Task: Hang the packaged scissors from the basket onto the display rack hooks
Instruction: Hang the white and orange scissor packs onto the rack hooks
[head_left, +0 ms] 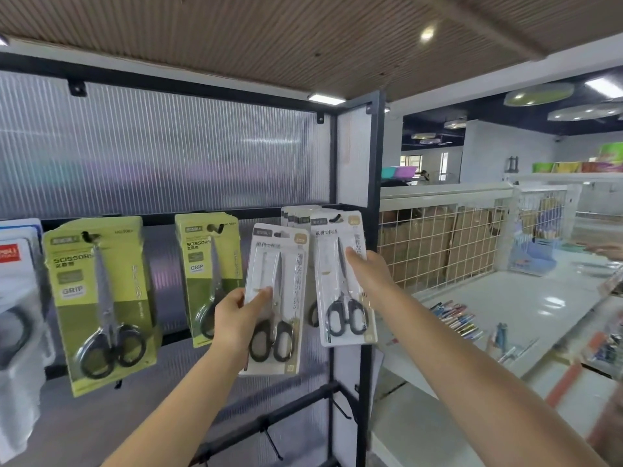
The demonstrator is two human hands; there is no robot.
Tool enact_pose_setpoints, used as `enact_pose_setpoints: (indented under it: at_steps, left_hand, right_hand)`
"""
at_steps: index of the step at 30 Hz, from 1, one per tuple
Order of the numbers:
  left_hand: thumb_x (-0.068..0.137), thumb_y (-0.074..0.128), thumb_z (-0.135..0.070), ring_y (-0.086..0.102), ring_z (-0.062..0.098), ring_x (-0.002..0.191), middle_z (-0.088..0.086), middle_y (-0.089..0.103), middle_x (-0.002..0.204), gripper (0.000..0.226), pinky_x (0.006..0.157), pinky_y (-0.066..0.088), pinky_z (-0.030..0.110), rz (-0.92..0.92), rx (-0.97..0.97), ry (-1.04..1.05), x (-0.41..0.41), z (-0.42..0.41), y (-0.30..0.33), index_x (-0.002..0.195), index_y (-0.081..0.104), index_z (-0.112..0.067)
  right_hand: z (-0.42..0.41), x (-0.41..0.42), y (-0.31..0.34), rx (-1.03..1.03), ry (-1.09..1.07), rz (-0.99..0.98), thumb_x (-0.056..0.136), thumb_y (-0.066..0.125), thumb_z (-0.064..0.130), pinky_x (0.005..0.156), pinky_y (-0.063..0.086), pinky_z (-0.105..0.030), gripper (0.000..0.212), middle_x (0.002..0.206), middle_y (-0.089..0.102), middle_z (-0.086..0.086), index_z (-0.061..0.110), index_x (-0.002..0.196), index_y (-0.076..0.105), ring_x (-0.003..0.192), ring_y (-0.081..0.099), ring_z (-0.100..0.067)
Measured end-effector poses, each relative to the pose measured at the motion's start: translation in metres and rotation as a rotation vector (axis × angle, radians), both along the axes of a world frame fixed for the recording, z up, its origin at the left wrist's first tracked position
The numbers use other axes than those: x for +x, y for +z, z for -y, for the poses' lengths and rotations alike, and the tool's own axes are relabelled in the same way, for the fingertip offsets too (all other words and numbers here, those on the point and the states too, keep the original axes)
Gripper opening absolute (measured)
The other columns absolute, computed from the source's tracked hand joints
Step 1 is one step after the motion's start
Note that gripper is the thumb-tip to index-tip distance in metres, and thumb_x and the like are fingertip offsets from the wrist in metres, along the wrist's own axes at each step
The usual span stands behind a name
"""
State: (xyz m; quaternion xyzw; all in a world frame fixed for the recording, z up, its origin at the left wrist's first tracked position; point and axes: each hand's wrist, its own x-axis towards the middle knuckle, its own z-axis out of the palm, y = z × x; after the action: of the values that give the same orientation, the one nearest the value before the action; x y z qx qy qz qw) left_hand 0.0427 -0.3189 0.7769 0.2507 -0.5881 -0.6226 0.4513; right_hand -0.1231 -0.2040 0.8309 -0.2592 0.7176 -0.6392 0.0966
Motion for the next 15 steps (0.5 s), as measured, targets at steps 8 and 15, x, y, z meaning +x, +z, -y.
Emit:
enact_pose_setpoints:
  at_steps: [8,15]
  left_hand:
    - [0.085,0.069,-0.022,0.066,0.021,0.082,0.005,0.071,0.088,0.012,0.079,0.053,0.036,0.018,0.018,0.022,-0.005,0.011,-0.003,0.092,0.065,-0.013]
    - [0.085,0.068,-0.020,0.065,0.017,0.079,0.003,0.070,0.086,0.010,0.064,0.048,0.023,0.007,0.009,0.011,-0.009,0.014,-0.005,0.091,0.064,-0.012]
  right_hand:
    - [0.022,-0.009,-0.014,-0.039,-0.074,-0.074,0.096,0.048,0.035,0.055,0.029,-0.023,0.031,0.071,0.042,0.004,0.018,0.071,0.041,0.068,0.043,-0.013]
    - [0.033,-0.015,-0.021,0.033,-0.169,-0.276,0.096,0.048,0.036,0.050,0.024,-0.023,0.041,0.064,0.039,0.002,0.014,0.064,0.035,0.057,0.037,-0.010]
